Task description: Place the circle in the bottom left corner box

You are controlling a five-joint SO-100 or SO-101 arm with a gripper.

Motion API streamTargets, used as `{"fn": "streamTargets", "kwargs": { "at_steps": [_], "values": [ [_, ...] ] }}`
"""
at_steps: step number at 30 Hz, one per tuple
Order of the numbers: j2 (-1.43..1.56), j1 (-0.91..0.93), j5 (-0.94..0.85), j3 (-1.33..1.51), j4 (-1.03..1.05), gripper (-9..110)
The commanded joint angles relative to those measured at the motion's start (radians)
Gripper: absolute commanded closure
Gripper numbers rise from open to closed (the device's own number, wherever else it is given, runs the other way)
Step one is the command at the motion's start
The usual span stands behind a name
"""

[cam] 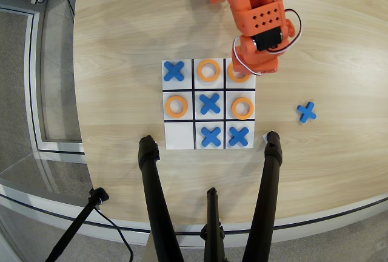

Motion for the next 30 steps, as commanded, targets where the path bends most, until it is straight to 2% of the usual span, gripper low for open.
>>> {"fn": "streamTargets", "kwargs": {
  "at_steps": [1,5,18,25,30],
  "values": [
    [-0.014,0.0,0.005,-0.018,-0.002,102],
    [-0.006,0.008,-0.003,-0.015,0.002,101],
    [0.081,0.057,-0.048,-0.061,0.032,86],
    [0.322,0.078,-0.095,-0.164,0.253,86],
    [0.655,0.095,-0.12,-0.08,0.43,86]
  ]
}}
